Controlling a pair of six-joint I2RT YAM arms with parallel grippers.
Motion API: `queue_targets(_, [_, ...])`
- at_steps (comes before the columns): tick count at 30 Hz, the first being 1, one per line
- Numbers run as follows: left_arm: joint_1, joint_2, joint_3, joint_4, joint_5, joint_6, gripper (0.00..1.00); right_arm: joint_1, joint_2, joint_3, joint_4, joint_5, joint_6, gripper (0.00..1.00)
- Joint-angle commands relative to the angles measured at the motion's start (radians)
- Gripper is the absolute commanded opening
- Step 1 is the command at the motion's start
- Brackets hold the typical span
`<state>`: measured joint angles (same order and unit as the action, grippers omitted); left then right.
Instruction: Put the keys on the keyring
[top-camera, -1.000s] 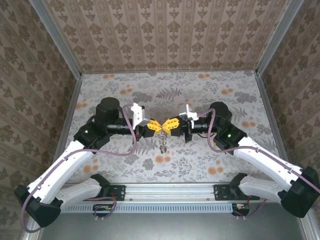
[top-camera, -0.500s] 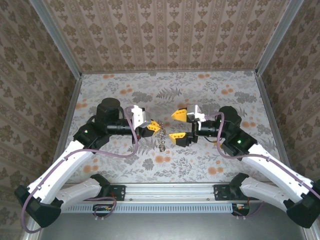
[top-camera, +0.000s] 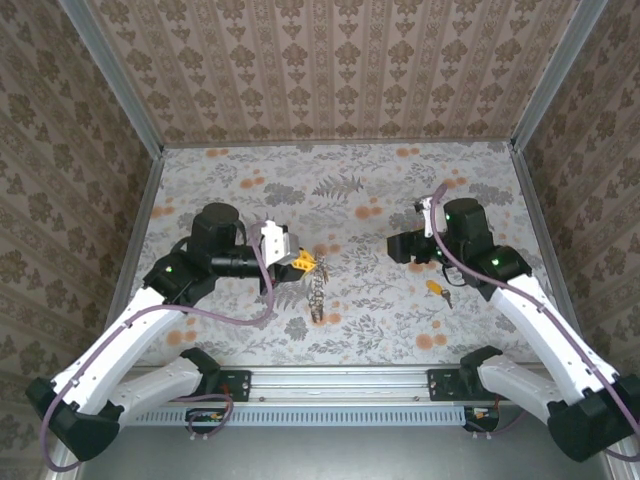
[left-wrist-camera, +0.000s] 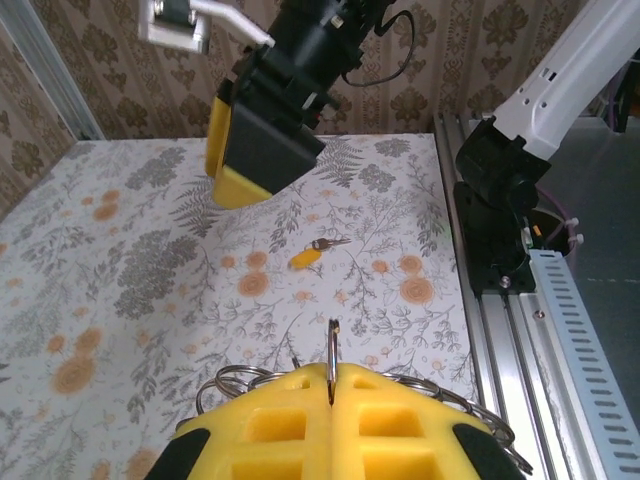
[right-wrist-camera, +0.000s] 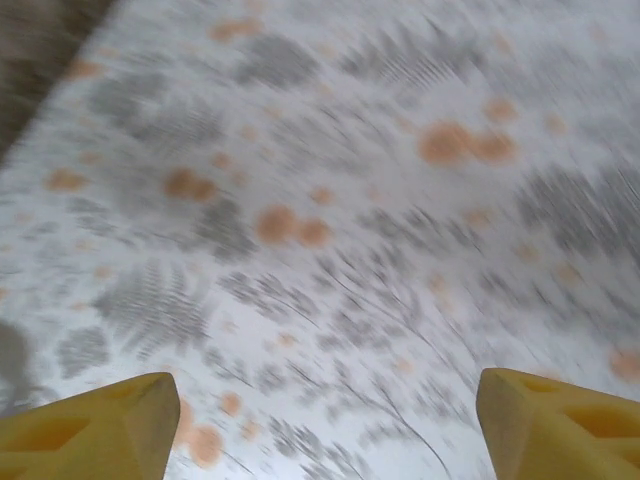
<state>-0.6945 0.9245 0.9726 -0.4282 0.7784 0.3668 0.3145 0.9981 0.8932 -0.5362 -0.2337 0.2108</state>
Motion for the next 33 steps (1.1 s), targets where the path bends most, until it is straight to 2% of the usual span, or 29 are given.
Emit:
queue_targets(1, [-0.018,-0.007,-0.055,0.142,0.031,-0.104,0.0,-0.034,0.025,0.024,-0.188,0.073,0.056,0.78])
queue_targets(5, [-0.023,-0.014,-0.139,0.281,0.042,-0.203,0.0,-0.082,0.053,-0.016,-0.225,0.097,0.069,0.77])
queue_targets(11, [-0.02,-0.047,-0.195,0.347,0.013,-0.25,0.0,-0.149,0.068,-0.066,-0.224,0.138,0.127,0.77])
queue_targets(14, [-0.009,-0.044,-0.194,0.358,0.018,-0.262,0.0,-0.229,0.073,-0.109,-0.153,0.045,0.241,0.76])
queue_targets(18, [0.006,-0.046,-0.206,0.412,0.041,-0.291,0.0,-0.294,0.085,-0.2,-0.072,0.025,0.341,0.75])
queue_targets(28, [0.041,-0.072,-0.24,0.526,0.089,-0.362,0.0,-0.302,0.176,-0.265,-0.004,0.137,0.416,0.75])
queue_targets(33, [0.061,-0.09,-0.25,0.548,0.093,-0.373,0.0,-0.303,0.253,-0.286,0.098,0.129,0.468,0.76])
